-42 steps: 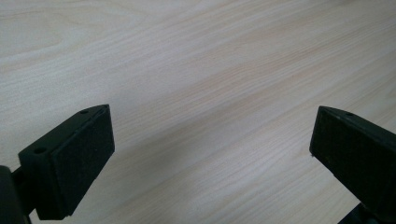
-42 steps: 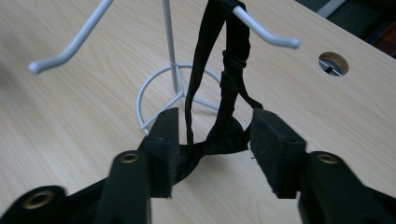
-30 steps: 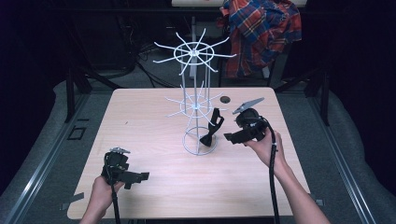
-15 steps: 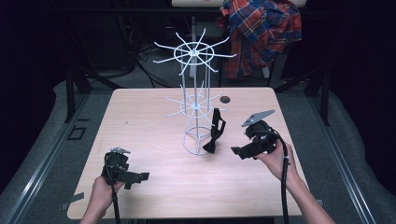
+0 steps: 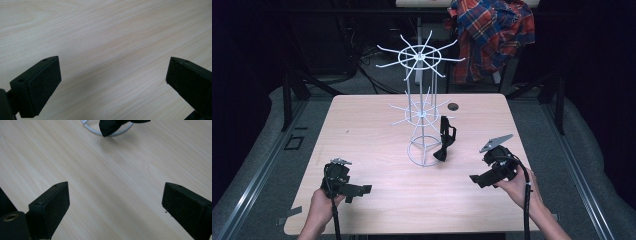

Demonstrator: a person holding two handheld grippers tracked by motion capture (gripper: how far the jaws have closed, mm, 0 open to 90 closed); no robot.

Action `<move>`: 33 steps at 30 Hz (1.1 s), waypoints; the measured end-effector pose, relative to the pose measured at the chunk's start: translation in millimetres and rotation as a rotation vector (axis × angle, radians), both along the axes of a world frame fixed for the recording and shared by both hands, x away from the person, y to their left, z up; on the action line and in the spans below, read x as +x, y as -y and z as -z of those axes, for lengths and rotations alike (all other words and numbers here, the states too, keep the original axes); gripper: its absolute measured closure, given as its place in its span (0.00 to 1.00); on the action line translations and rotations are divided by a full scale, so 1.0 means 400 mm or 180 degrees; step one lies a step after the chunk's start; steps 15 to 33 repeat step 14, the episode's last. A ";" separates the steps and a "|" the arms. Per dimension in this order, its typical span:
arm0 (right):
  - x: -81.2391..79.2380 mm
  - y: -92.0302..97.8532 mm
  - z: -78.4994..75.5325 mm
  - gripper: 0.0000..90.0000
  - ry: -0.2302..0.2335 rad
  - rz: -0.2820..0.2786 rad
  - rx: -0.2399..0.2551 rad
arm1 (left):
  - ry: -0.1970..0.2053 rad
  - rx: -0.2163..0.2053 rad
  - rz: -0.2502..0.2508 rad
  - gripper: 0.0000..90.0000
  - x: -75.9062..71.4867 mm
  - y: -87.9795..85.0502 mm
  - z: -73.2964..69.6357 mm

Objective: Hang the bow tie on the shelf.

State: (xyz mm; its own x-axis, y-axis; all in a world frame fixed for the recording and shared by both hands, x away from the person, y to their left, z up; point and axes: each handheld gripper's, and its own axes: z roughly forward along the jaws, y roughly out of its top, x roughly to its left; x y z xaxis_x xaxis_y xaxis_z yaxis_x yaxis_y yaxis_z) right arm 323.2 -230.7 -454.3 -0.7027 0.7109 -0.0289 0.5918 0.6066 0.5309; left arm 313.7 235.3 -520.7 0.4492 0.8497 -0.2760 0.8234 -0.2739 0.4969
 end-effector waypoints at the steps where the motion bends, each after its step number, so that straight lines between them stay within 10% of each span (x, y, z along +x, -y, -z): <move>1: -0.005 0.005 0.007 0.07 -0.0024 0.0002 -0.0002 | 0.0008 0.0005 -0.0002 0.00 0.000 0.000 0.000; 9: -0.023 0.037 0.072 0.05 -0.0276 0.0088 -0.0007 | 0.0077 0.0058 0.0003 0.00 -0.004 0.004 -0.005; 14: -0.026 0.019 0.114 0.04 -0.0431 0.0004 -0.0293 | 0.0121 0.0096 0.0008 0.00 -0.004 0.004 -0.009; 33: -0.026 0.019 0.114 0.04 -0.0431 0.0004 -0.0293 | 0.0121 0.0096 0.0008 0.00 -0.004 0.004 -0.009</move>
